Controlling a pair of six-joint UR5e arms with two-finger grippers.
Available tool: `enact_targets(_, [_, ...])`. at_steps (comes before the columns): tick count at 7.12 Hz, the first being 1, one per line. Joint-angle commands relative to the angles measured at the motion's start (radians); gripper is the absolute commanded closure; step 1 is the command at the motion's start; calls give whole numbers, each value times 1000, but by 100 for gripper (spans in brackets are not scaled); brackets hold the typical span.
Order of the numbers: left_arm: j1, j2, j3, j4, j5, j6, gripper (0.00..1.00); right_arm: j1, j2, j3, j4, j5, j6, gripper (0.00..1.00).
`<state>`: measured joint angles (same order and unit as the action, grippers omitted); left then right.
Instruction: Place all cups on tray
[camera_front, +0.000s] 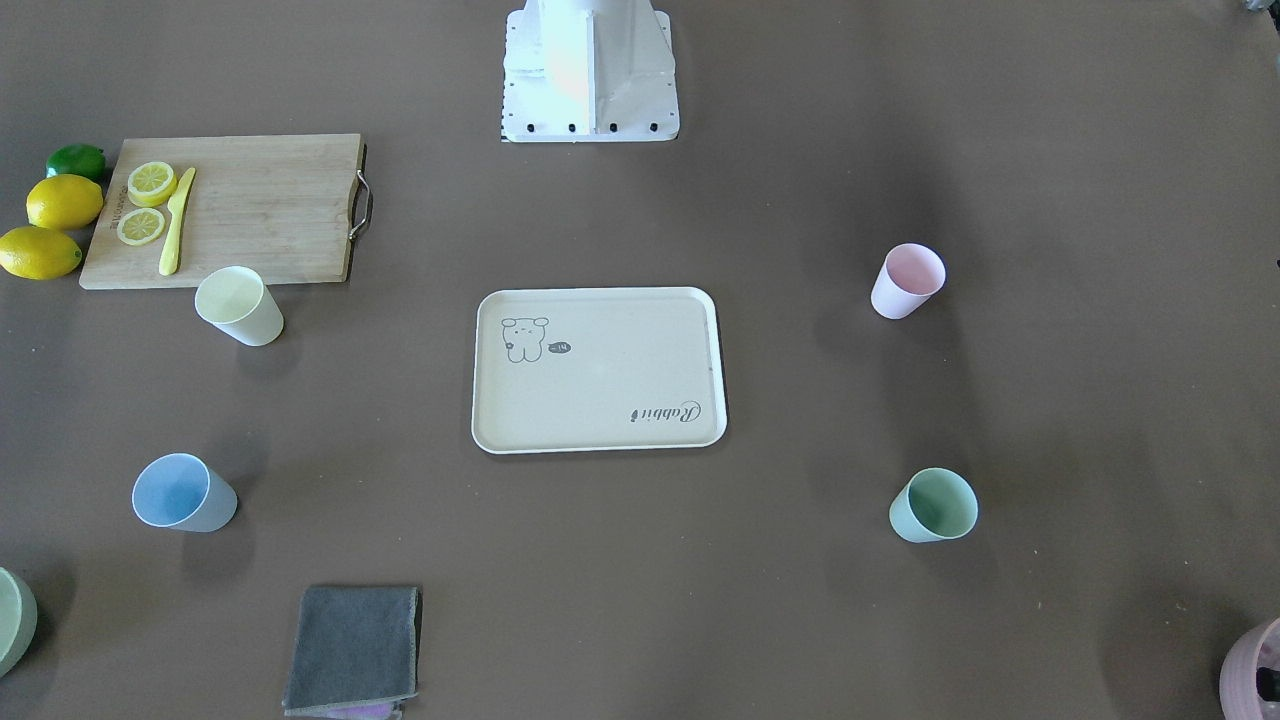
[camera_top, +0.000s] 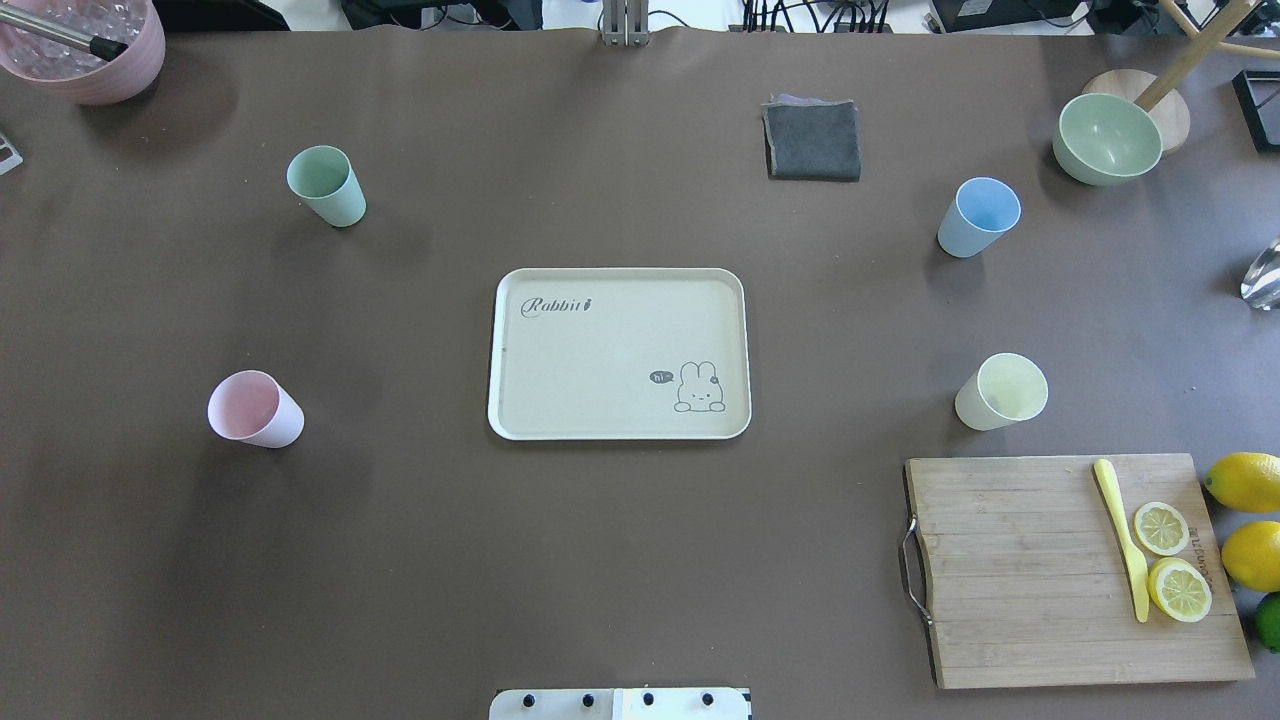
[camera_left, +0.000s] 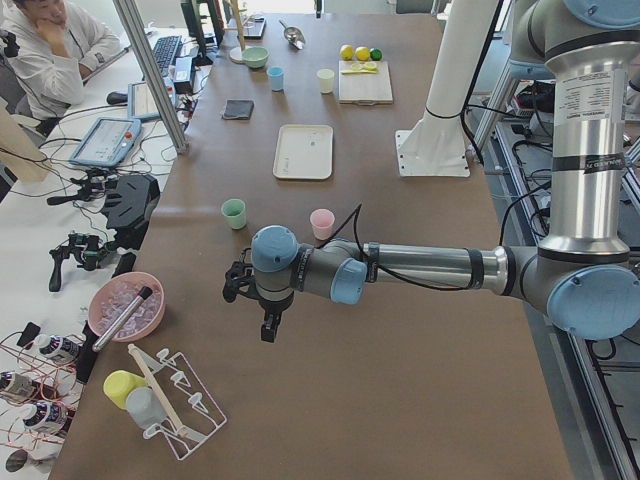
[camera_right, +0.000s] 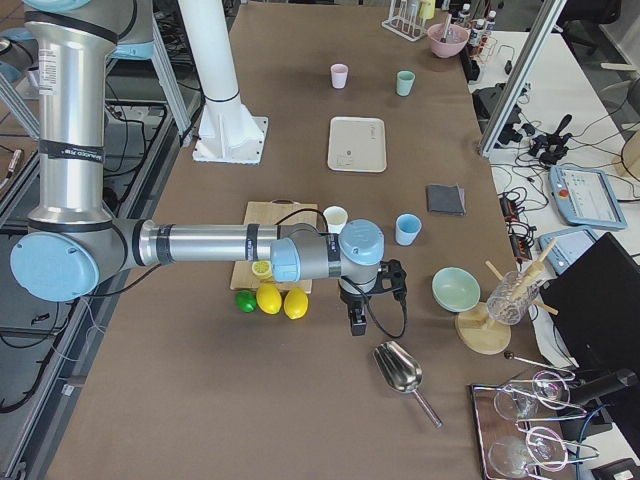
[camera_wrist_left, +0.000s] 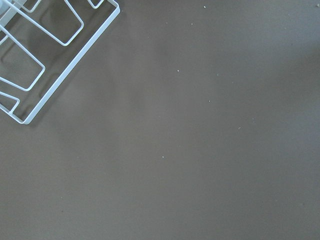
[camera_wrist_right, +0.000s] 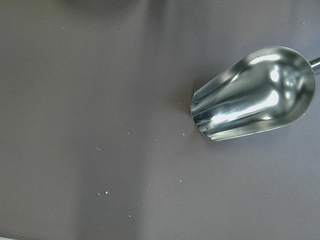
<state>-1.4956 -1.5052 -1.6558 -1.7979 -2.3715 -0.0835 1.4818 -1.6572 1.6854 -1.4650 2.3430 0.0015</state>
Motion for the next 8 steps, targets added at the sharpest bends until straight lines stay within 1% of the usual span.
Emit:
enact_targets(1, [1, 8, -12, 0, -9, 1, 1, 0, -3, -1, 8, 1, 2, 0])
enact_targets(4, [14, 36, -56, -15, -12, 4, 1, 0, 1, -1, 9, 1, -2, 0])
enact_targets(5, [14, 68, -62, -88, -12, 4, 2, 0, 5, -3, 9, 1, -3, 0])
enact_targets(6, [14, 129, -53, -232, -11, 1, 2, 0, 7, 3, 11, 4, -6, 0])
enact_targets(7, [14, 158, -47, -329, 0, -36, 1, -11, 7, 5, 29, 9, -6, 0])
enact_targets(8, [26, 131, -7, -330, -3, -94, 1, -12, -7, 0, 120, 53, -6, 0])
